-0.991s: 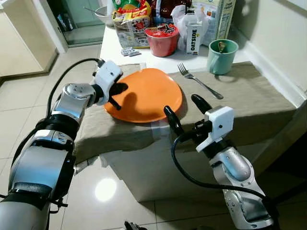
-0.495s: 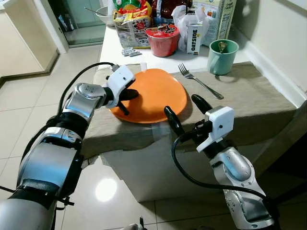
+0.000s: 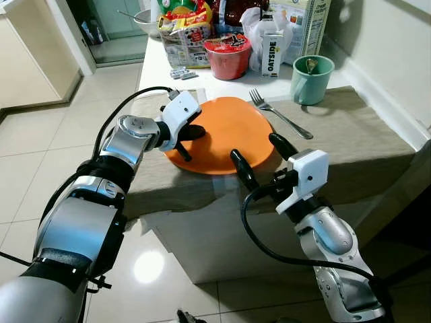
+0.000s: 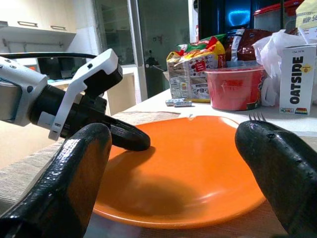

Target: Setting the table

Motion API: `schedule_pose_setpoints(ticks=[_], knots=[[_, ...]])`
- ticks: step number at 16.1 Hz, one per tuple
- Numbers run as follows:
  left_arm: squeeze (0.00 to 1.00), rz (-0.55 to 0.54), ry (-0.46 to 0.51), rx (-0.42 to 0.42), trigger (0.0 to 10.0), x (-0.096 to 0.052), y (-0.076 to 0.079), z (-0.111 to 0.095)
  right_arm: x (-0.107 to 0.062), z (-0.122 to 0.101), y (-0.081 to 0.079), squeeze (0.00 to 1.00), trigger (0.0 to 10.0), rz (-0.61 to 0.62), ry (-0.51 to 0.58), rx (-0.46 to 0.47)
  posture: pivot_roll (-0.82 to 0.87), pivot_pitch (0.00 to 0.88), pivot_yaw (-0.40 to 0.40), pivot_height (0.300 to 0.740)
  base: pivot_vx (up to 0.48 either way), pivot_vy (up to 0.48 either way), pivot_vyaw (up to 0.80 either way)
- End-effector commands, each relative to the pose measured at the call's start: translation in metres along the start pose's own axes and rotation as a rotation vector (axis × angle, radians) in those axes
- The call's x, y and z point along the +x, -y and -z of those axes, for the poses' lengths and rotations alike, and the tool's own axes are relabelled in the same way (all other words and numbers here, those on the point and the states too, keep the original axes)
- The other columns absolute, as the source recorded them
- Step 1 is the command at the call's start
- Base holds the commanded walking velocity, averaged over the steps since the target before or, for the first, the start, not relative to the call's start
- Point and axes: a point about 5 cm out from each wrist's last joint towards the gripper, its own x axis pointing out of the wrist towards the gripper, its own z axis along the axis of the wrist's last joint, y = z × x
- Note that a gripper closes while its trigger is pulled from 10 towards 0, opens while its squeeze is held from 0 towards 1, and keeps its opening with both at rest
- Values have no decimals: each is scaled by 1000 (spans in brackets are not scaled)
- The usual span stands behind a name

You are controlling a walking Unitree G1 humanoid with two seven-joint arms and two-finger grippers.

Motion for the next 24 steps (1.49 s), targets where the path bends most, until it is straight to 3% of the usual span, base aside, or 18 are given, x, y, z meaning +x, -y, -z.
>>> schedule_pose_setpoints(ticks=[1, 4, 6, 9, 12, 24], knots=[[0, -39, 57, -21, 10000, -4, -8, -12, 0, 2, -3, 0, 10000, -6, -12, 0, -163, 51, 142, 740, 0, 0, 0], [0, -107, 243, -45, 10000, -23, -26, -44, 2, 2, -4, 0, 10000, -7, -4, 10, -154, 46, 142, 740, 0, 0, 0], [0, -158, 247, 32, 10000, -45, -35, -31, 3, 3, -4, 0, 10000, -9, -4, 15, -136, 44, 143, 740, 0, 0, 0], [0, -204, 187, 13, 10000, -62, -41, -4, 4, 4, -5, 0, 10000, -13, -5, 20, -125, 45, 142, 740, 0, 0, 0], [0, -241, 171, -18, 10000, -78, -40, 10, 4, 5, -5, 0, 10000, -15, -8, 23, -111, 49, 137, 740, 0, 0, 0], [0, -188, 154, -56, 10000, -60, -8, 18, 6, 5, -1, 0, 10000, -24, -8, 9, -115, 49, 127, 740, 0, 0, 0]])
